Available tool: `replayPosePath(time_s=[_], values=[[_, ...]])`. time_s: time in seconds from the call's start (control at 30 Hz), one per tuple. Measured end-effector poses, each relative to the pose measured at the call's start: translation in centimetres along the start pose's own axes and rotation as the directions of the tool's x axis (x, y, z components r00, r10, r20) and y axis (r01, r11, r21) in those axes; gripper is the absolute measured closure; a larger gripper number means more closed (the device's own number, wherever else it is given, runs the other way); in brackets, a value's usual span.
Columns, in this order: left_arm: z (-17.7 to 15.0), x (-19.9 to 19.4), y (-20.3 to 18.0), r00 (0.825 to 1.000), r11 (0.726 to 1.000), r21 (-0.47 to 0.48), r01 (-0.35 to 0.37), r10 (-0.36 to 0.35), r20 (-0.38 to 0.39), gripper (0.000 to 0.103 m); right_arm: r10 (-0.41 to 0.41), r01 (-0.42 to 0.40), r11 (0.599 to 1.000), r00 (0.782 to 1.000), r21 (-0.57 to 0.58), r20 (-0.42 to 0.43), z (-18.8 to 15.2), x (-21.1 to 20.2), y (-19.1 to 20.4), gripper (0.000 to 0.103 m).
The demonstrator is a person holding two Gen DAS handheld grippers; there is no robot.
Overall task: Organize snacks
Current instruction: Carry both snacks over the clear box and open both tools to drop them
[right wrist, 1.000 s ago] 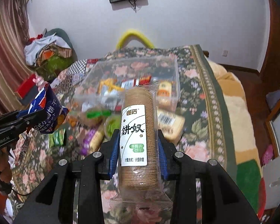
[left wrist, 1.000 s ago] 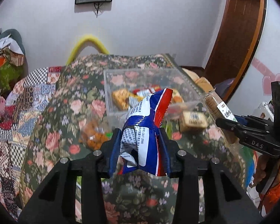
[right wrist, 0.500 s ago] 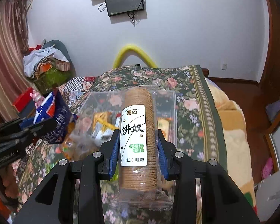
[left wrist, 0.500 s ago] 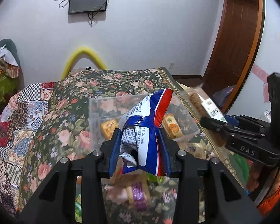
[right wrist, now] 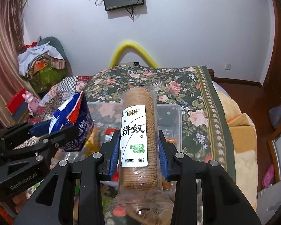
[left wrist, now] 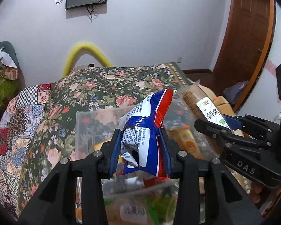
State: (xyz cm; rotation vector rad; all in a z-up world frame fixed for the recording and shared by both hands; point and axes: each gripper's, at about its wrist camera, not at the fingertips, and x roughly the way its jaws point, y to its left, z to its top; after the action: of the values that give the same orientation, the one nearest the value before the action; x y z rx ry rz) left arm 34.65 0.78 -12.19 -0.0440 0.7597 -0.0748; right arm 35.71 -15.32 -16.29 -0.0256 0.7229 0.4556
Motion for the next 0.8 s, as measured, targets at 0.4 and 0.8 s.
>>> replayPosePath(time_s=[0.4, 0.8], values=[[-0.1, 5.0, 0.6, 0.996, 0.999, -0.020, -0.034, 0.032, -0.079, 0.062, -0.003, 0.001, 1.000, 0.993, -0.018, -0.116, -0.8, 4.5, -0.6, 0.069], [-0.6, 4.0, -0.5, 0.997, 1.000, 0.013, -0.009, 0.010, -0.073, 0.037, -0.002, -0.005, 0.999, 0.990, -0.046, -0.138, -1.7, 3.7, -0.4, 0.068]])
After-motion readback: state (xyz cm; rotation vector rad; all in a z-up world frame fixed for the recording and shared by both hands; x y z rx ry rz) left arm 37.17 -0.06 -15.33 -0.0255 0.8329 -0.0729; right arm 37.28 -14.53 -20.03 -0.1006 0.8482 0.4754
